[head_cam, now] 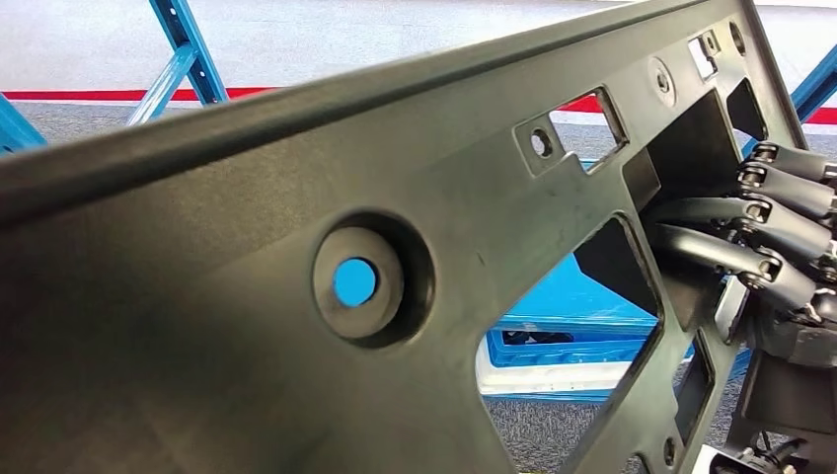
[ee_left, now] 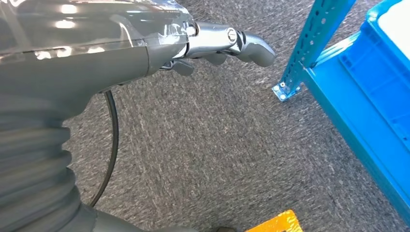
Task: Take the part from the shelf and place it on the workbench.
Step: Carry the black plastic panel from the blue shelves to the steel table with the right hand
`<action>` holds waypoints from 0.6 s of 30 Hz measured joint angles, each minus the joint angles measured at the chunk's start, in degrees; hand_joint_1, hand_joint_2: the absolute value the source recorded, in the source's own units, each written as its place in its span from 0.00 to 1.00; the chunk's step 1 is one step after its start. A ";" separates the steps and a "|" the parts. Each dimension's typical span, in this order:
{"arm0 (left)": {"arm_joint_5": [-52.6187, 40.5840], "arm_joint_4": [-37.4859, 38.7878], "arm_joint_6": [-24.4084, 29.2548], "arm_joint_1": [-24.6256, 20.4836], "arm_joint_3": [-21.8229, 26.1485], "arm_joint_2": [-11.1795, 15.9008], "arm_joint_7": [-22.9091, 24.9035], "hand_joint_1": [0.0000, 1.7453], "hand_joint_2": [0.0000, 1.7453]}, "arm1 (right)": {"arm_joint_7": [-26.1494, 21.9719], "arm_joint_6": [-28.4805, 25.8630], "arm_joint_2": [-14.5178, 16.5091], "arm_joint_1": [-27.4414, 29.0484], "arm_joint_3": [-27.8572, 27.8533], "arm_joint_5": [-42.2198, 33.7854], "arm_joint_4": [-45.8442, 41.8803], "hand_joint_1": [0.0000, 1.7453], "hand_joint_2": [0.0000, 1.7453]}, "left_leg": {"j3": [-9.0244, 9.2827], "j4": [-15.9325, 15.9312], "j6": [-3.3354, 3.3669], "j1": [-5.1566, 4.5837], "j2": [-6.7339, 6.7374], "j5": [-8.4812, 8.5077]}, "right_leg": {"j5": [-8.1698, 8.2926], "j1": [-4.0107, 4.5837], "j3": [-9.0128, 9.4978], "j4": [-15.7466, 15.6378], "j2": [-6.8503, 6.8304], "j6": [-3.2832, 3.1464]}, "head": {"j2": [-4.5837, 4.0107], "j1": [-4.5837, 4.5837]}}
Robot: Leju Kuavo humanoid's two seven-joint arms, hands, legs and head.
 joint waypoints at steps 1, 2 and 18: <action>0.19 0.00 -0.31 -0.01 0.08 0.00 0.44 0.00 1.00 | 0.07 0.26 0.04 0.00 0.05 -0.01 0.00 1.00 1.00 | 0.00 0.00 0.00 0.00 0.00 0.00 | 0.00 0.00 0.00 0.00 0.00 0.00 | 0.00 -0.02; 0.44 0.00 -0.69 -0.01 0.20 0.00 0.97 0.00 1.00 | 0.17 0.67 0.07 0.01 0.15 -0.03 0.00 1.00 1.00 | 0.01 0.00 0.00 0.00 0.00 0.00 | 0.00 0.00 0.00 0.00 0.00 0.00 | 0.00 -0.04; 0.98 0.00 -3.17 -0.05 1.57 0.91 6.45 0.00 1.00 | -0.18 1.16 0.69 4.18 0.68 0.67 -0.47 1.00 1.00 | -0.03 0.25 0.24 -0.33 0.02 -0.18 | 0.00 -0.29 0.05 -0.05 0.00 0.11 | 0.00 -0.17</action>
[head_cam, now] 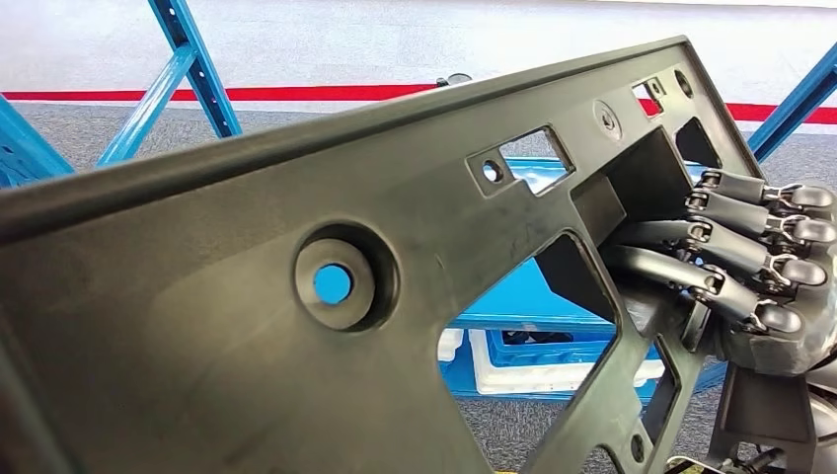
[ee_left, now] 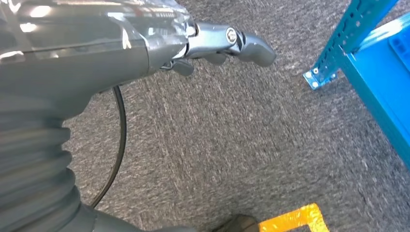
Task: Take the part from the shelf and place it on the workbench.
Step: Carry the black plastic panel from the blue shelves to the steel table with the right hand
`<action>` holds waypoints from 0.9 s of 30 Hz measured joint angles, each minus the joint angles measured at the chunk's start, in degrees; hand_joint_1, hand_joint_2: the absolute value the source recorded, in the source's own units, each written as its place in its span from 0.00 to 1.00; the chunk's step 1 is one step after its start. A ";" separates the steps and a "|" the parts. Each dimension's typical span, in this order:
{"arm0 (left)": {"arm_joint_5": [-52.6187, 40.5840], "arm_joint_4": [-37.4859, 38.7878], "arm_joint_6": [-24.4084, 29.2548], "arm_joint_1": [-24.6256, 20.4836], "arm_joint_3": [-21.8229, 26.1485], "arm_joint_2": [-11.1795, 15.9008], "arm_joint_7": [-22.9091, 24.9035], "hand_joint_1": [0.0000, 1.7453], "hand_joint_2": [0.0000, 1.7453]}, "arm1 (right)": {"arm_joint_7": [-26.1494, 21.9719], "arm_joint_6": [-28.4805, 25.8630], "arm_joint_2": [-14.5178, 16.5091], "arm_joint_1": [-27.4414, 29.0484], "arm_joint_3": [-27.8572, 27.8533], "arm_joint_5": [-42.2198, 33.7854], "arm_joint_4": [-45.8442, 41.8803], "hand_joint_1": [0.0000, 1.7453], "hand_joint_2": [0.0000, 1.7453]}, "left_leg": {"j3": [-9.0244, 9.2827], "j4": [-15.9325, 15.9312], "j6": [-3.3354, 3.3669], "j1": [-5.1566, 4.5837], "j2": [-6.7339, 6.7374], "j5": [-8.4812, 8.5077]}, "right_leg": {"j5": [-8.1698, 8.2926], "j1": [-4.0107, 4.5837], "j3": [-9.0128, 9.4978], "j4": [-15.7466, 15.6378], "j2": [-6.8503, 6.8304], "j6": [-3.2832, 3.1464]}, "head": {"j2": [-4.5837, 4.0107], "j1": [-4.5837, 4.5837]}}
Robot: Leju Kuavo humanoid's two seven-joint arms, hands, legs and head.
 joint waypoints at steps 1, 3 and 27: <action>-0.04 0.00 0.01 0.01 0.01 0.16 0.21 0.00 1.00 | -0.12 -0.09 0.16 0.34 -0.05 0.05 -0.03 1.00 1.00 | -0.02 0.06 0.07 -0.04 0.00 -0.04 | 0.00 -0.04 0.01 0.00 0.00 0.07 | 0.00 -0.04; -0.09 0.00 0.18 0.01 0.03 0.52 0.76 0.00 1.00 | -0.38 -0.18 0.54 0.85 -0.11 0.10 -0.03 1.00 1.00 | -0.05 0.22 0.26 -0.14 0.01 -0.09 | 0.07 -0.15 0.04 -0.01 0.00 0.31 | 0.00 -0.13; -1.56 0.04 -0.08 0.26 0.02 1.10 1.25 0.00 1.00 | -2.84 0.55 3.12 3.57 -1.13 -3.54 2.01 1.00 1.00 | -6.09 15.41 -1.78 1.36 0.59 -8.19 | -1.80 -0.86 1.22 1.21 -0.25 -0.80 | 0.00 -0.93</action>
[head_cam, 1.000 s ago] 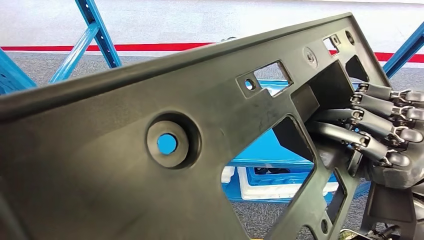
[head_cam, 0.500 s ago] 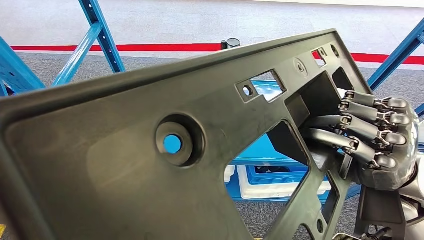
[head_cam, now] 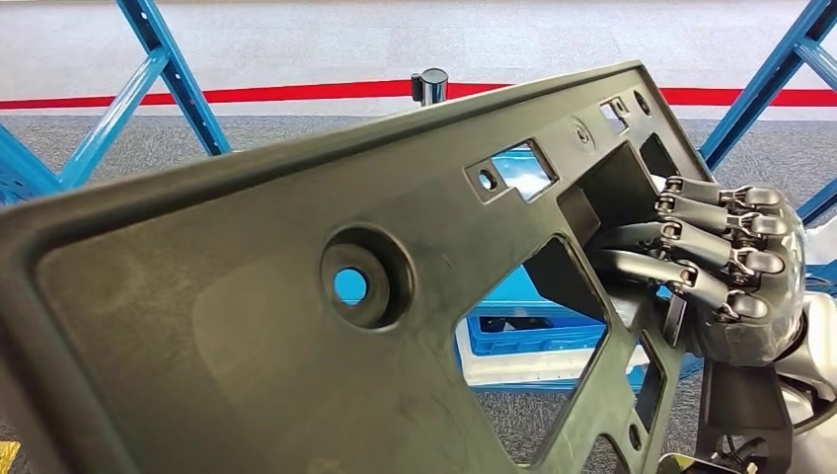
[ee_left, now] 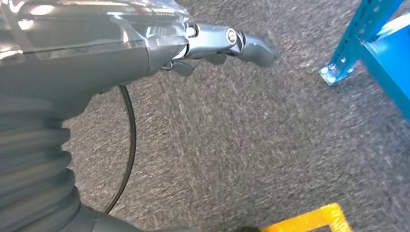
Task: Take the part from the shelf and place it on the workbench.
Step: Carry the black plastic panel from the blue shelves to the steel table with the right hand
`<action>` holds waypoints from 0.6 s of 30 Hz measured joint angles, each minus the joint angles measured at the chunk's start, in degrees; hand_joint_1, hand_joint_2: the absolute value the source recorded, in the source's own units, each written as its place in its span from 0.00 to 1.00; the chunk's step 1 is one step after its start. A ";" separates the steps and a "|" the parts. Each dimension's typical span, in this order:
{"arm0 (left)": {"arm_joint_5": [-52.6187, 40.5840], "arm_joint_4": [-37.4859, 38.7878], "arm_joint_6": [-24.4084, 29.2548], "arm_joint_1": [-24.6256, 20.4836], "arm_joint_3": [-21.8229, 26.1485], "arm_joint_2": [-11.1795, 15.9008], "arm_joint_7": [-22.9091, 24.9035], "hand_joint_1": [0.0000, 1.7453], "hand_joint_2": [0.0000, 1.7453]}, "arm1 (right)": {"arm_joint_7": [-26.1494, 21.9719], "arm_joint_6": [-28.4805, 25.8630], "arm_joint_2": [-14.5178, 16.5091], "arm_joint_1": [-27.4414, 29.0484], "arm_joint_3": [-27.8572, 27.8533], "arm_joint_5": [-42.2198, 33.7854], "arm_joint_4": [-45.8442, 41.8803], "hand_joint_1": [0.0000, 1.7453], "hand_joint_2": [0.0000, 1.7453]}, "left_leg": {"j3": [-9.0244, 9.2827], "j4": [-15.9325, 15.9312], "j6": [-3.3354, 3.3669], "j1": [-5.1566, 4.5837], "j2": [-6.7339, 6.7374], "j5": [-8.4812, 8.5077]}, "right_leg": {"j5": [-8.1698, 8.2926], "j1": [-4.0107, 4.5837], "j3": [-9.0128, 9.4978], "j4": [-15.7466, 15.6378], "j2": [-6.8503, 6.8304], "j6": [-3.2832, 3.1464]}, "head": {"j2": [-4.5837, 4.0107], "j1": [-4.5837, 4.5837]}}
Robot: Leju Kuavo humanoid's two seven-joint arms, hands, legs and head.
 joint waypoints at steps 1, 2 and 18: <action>0.00 0.00 0.00 0.00 0.00 0.00 0.00 0.00 1.00 | -0.01 0.01 0.11 0.03 0.02 0.00 0.08 1.00 1.00 | 0.06 1.21 0.00 0.02 0.00 -0.24 | 0.26 0.05 -0.32 0.02 -0.04 -0.07 | 0.00 -0.01; 0.00 -0.01 0.00 0.00 0.00 0.00 0.00 0.00 1.00 | -0.02 0.01 0.20 0.04 0.03 0.00 0.14 1.00 1.00 | 1.17 0.18 0.02 0.04 0.01 0.55 | 0.50 0.05 -0.59 0.03 -0.05 -0.01 | 0.00 -0.02; 0.00 -0.01 -0.09 -0.07 0.07 0.04 0.16 0.00 1.00 | -0.38 0.13 0.85 -0.03 -0.04 0.30 0.86 1.00 1.00 | 5.01 -14.67 3.06 -0.95 0.20 9.00 | -6.20 0.55 -3.37 11.95 -0.05 2.36 | 0.00 0.40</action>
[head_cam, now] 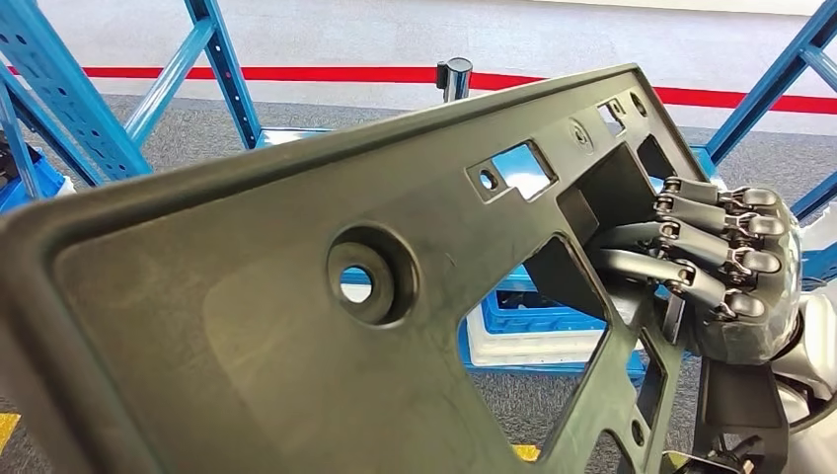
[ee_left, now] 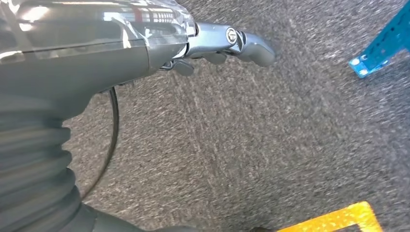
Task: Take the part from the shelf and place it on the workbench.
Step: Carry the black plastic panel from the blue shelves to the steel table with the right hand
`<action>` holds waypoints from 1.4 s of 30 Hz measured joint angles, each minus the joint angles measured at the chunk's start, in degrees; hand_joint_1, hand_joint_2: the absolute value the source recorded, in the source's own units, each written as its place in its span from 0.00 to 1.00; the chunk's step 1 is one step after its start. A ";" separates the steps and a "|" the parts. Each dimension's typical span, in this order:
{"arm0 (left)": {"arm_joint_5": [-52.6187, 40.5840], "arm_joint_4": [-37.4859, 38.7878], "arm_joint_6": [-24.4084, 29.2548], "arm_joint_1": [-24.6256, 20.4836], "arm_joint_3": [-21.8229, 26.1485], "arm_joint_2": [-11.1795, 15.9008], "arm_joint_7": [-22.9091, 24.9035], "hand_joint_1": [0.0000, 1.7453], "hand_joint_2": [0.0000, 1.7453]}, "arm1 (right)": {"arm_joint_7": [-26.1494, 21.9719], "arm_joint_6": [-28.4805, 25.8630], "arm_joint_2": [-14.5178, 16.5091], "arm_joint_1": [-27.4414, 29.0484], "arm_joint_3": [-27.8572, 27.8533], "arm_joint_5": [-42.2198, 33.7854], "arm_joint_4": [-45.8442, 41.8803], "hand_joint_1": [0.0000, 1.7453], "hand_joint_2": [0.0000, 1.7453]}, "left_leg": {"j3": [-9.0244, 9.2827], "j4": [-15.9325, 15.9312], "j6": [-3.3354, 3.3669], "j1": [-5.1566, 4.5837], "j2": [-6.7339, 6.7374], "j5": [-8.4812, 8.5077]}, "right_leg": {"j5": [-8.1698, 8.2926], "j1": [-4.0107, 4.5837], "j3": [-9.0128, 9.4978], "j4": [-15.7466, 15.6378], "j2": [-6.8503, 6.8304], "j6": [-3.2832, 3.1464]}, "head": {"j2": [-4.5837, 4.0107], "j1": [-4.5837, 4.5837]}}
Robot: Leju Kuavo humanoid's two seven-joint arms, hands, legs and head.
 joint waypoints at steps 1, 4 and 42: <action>0.00 -0.01 0.00 0.00 0.01 -0.01 -0.04 0.00 1.00 | 0.01 0.01 0.02 -0.06 -0.01 0.02 0.02 1.00 1.00 | -0.41 0.08 -0.08 -0.05 -0.02 0.30 | 1.48 0.17 2.57 -3.58 0.00 -0.26 | 0.00 0.03; 0.00 -0.01 -0.01 -0.03 0.03 -0.07 -0.27 0.00 1.00 | 0.08 0.03 0.05 -0.40 -0.04 0.13 0.02 1.00 1.00 | -1.27 0.31 -0.71 -0.27 -0.06 1.18 | 3.18 0.93 8.15 -12.46 0.05 -1.23 | 0.00 0.11; 0.35 0.01 -0.28 0.13 0.04 -0.03 -0.70 0.00 1.00 | 0.60 -0.05 1.48 -1.11 0.79 1.24 0.21 1.00 1.00 | -5.32 9.84 -3.07 0.66 -0.03 -6.21 | 5.52 0.07 5.81 -14.10 -0.54 -2.78 | 0.00 -0.28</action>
